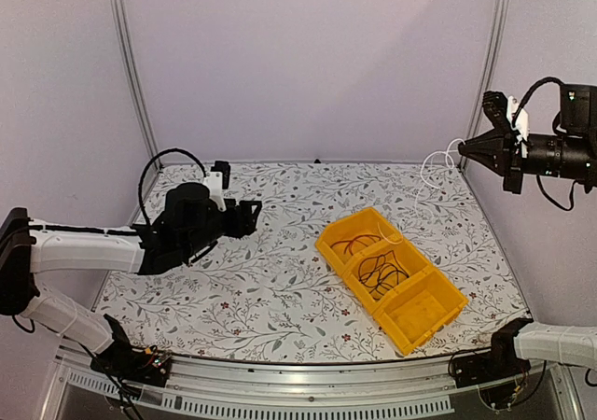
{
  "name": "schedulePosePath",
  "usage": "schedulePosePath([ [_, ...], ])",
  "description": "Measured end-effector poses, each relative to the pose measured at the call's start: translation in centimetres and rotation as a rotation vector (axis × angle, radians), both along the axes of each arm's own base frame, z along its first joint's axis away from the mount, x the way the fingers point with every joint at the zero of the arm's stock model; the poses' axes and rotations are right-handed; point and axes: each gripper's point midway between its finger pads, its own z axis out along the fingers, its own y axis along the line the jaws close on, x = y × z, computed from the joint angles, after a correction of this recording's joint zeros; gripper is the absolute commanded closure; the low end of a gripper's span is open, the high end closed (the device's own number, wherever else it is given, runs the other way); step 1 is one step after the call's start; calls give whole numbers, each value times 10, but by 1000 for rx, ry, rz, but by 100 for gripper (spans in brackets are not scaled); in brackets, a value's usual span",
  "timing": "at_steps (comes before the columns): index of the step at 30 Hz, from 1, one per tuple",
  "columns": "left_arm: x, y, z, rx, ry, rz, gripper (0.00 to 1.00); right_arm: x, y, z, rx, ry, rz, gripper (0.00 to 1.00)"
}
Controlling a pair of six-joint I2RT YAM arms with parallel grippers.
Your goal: Untangle the cables
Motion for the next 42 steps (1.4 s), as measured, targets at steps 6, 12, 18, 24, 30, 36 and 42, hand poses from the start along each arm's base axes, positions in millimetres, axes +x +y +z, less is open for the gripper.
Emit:
schedulePosePath([
  [6,3,5,0,37,4,29,27,-16,-14,-12,-86,8,-15,100],
  [12,8,9,-3,68,5,67,26,-25,-26,-12,-145,1,-44,100],
  [18,10,8,-20,104,35,67,26,-33,-32,-48,-187,66,-51,100],
  [24,10,9,-24,118,43,68,26,-35,-40,-149,-319,269,-59,100],
  [30,10,11,-25,125,45,76,26,-36,-43,-182,-367,336,-49,100],
  [36,9,12,-27,131,53,79,26,-37,-40,-218,-404,406,-8,100],
  [42,8,12,-30,138,63,77,26,-49,-40,-279,-475,560,54,100],
])
